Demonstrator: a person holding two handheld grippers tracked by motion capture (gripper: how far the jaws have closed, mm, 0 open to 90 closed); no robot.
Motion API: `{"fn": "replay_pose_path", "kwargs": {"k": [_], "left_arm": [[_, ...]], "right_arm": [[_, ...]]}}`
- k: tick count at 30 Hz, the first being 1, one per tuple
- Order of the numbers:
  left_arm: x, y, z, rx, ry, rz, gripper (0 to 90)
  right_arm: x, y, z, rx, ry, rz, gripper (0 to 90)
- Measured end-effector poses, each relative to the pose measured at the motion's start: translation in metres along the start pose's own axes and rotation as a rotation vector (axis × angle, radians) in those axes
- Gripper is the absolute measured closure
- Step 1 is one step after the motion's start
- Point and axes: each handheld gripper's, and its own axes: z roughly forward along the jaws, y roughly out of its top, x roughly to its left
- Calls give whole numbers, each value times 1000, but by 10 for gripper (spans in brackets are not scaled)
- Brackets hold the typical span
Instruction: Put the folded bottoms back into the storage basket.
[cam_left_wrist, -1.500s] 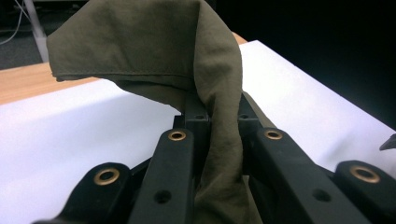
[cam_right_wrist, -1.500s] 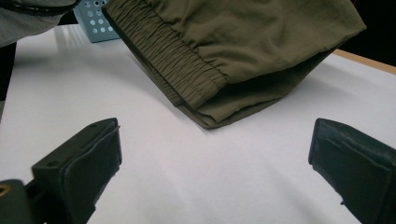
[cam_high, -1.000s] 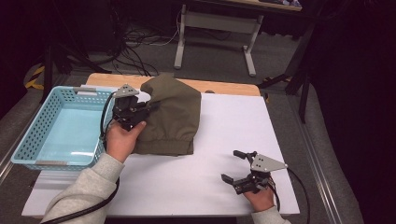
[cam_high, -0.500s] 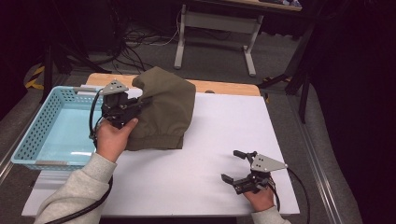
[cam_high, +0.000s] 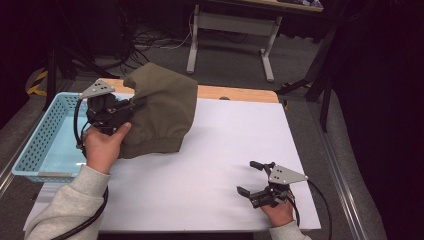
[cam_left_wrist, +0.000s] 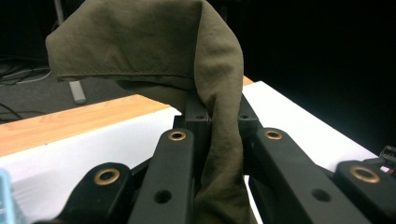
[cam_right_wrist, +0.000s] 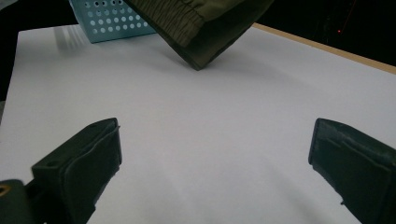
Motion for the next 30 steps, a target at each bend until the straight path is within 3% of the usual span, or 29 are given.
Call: {"fn": "replay_pose_path", "kwargs": {"k": [30], "left_arm": [[28,0,-56,-5,92,-7,821]], "right_arm": [[0,0,1,4,-4,1,31]]}}
